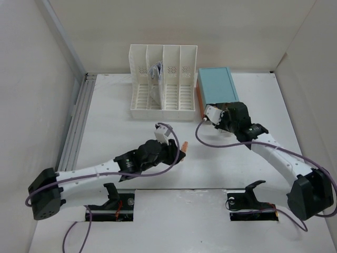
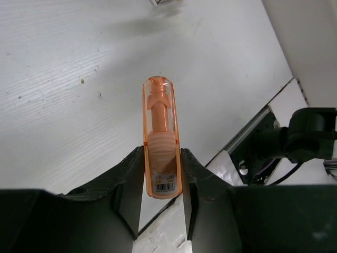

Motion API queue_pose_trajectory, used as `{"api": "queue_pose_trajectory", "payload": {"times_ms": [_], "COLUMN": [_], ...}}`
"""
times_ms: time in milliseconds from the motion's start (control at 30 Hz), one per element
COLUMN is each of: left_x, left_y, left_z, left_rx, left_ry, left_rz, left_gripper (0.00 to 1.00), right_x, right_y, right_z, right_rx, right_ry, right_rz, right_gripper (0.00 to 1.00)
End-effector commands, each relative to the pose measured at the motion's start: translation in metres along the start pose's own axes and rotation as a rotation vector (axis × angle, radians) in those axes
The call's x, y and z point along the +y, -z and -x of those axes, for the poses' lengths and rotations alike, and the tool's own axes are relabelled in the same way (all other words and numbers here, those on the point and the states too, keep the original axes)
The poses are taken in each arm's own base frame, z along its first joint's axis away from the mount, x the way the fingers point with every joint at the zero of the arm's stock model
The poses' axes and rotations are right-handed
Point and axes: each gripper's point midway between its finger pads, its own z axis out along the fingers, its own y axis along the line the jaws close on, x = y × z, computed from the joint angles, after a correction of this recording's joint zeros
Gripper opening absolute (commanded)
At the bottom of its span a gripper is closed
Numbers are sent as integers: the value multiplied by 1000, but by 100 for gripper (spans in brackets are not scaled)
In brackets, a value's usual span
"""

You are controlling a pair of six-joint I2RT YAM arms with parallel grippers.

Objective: Organize the desk

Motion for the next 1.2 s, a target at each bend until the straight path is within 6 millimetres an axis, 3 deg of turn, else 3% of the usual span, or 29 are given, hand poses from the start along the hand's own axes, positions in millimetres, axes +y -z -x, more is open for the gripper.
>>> {"api": "queue_pose_trajectory", "payload": {"times_ms": [0,267,500,667,767,867,967,1000,1167], "left_x": [-39,-64,-70,-79,-79,-82,-88,-90,-100], "left_y": [-19,-71,-95,-107,-119,-129,-143,-146,-176], "left_z": [25,38,44,52,53,55,57,60,70], "left_rx": [-52,-14,11,24,39,45,54,52,70], "left_ry": [-28,-91,-104,-101,-98,-97,-86,-86,-66], "left_rz": [-143,-172,-193,-232,-247,-273,-301,-322,-368], "left_gripper": [0,0,0,0,0,0,0,0,0], "right_x": [-23,-31,-41,-47,-60,-75,-86,-93,-108], "right_y": [-2,-33,-47,-48,-34,-17,-3,4,34], "right_z": [-9,-45,-63,-63,-57,-54,-53,-46,-46], "right_rx": [20,142,186,149,98,60,25,-17,-103], "right_ry": [-109,-194,-223,-239,-278,-320,-385,-399,-499], "right_rz": [-83,-11,-32,-15,-49,-87,-94,-105,-155], "right_gripper": [8,8,8,52,55,49,17,1,0]}}
